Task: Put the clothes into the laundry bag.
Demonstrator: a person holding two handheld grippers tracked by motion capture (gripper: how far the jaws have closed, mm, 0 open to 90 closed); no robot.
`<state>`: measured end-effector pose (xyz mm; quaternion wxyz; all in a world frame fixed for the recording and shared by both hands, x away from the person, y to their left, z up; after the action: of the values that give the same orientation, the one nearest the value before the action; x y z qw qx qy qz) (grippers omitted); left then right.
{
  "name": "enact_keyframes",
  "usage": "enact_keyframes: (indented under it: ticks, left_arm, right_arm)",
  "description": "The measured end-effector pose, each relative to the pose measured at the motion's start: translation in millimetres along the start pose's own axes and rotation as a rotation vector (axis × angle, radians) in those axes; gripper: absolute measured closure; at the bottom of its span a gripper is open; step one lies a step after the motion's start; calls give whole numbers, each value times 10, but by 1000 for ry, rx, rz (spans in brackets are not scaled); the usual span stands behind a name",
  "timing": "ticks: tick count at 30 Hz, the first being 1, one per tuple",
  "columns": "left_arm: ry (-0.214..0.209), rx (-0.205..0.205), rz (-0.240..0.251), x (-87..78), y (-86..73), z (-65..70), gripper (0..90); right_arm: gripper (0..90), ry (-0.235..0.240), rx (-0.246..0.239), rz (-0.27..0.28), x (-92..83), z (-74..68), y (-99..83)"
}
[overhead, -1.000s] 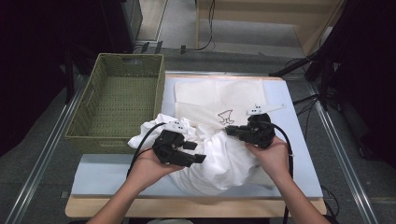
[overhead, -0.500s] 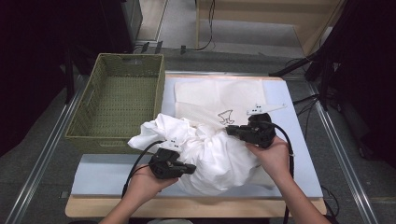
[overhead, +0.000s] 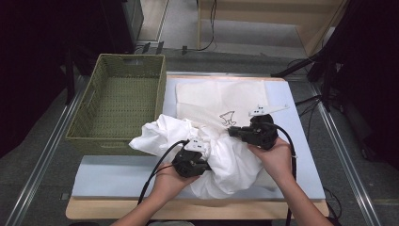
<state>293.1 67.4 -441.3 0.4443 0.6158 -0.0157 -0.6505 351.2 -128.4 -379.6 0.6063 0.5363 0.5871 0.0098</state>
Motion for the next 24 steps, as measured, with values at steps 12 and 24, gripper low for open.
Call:
enact_keyframes:
  ticks: [12,24]
  left_arm:
    - [7,16,28,209,365,-31,900]
    - [-6,-11,76,305,675,-107,900]
  right_arm:
    - [887,5,-6,-6,1,-41,-4]
    - [887,17,1,22,-97,-74,-3]
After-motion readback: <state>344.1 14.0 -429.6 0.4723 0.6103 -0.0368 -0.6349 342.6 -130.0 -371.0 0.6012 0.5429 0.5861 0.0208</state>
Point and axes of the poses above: each handheld gripper's, and its own axes: x roughly forward along the jaws, y roughly out of its top, z roughly to its right, the point moved 3 cm from there along x, roughly forward along the jaws, and after that the axes turned 9 degrees about -z, right-handed, at the moved point
